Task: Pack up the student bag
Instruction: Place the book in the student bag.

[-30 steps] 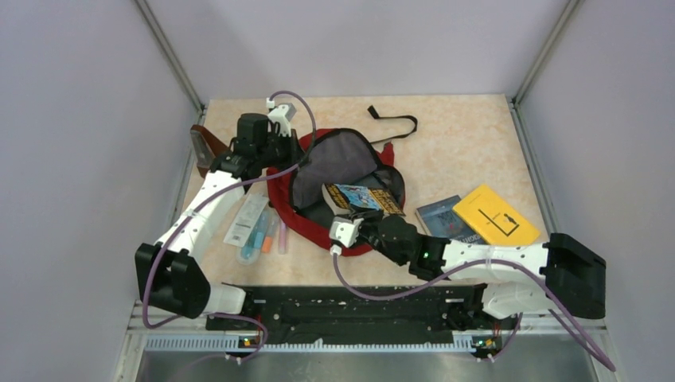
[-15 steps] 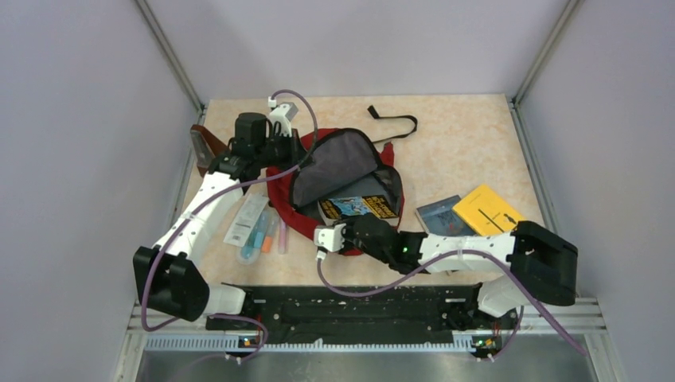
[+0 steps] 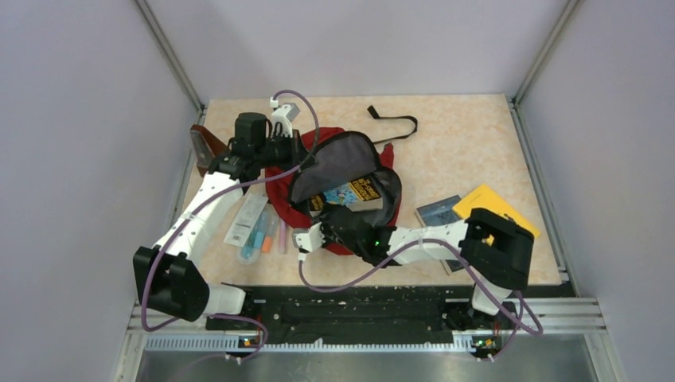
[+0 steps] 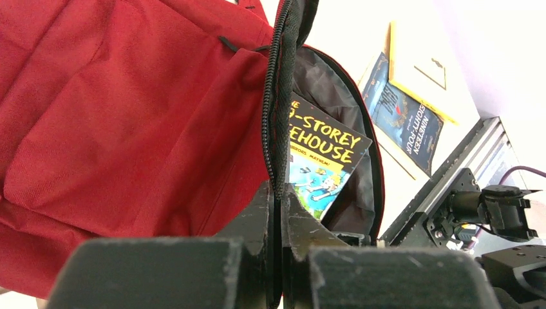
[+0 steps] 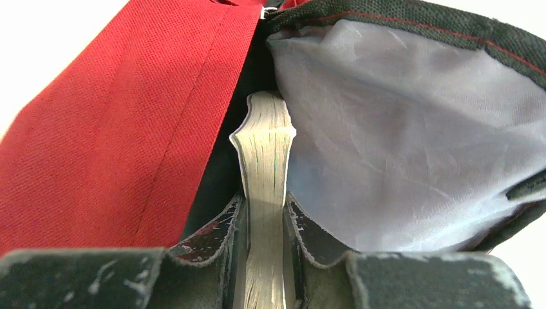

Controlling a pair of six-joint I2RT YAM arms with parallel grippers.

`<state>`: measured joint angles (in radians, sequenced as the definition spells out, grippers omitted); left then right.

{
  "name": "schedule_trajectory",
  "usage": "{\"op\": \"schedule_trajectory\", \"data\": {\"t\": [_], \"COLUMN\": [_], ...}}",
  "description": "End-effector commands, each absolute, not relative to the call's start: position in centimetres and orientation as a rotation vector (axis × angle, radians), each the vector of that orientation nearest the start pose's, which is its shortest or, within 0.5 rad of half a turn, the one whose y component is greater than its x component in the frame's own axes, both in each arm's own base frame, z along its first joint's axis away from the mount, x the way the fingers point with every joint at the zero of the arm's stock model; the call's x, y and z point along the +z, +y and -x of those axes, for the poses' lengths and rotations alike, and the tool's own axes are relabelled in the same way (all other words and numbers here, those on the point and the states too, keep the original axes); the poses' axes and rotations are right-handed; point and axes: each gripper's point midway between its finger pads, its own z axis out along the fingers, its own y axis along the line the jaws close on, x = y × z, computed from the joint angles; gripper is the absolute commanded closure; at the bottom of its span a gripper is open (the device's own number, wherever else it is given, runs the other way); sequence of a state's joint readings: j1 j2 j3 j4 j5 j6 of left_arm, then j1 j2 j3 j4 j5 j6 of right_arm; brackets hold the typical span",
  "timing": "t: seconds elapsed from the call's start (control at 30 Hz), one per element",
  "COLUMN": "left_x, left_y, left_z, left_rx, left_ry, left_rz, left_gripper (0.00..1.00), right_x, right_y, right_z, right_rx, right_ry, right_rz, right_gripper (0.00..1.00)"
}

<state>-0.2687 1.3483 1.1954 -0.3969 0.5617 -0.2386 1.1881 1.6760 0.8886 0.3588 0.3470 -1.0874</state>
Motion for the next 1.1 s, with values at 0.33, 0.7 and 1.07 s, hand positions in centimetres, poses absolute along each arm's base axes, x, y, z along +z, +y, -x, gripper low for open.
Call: {"op": "schedule_trajectory", "data": {"t": [0.33, 0.7, 1.07], "left_x": [26.9, 26.9, 26.6], "left_y": [-20.9, -20.9, -20.5], "left_z": [-33.5, -33.5, -33.7], "left_rx": [-0.963, -0.947, -0.915], "left_ry": [2.042, 2.043, 2.053], "left_rz": [-0.420, -0.421, -0.416], "left_gripper": [1.00, 1.00, 1.00], "right_x": [15.8, 13.3, 12.2], "right_y": [41.6, 38.4, 35.2], "right_z": [-31.0, -31.4, -25.9], "right_rx": [-0.382, -0.177, 0.161], "right_ry": [0.946, 1.335, 1.631], "right_rz": [1.597, 1.352, 1.244], "right_gripper": [1.00, 0.60, 0.43]}}
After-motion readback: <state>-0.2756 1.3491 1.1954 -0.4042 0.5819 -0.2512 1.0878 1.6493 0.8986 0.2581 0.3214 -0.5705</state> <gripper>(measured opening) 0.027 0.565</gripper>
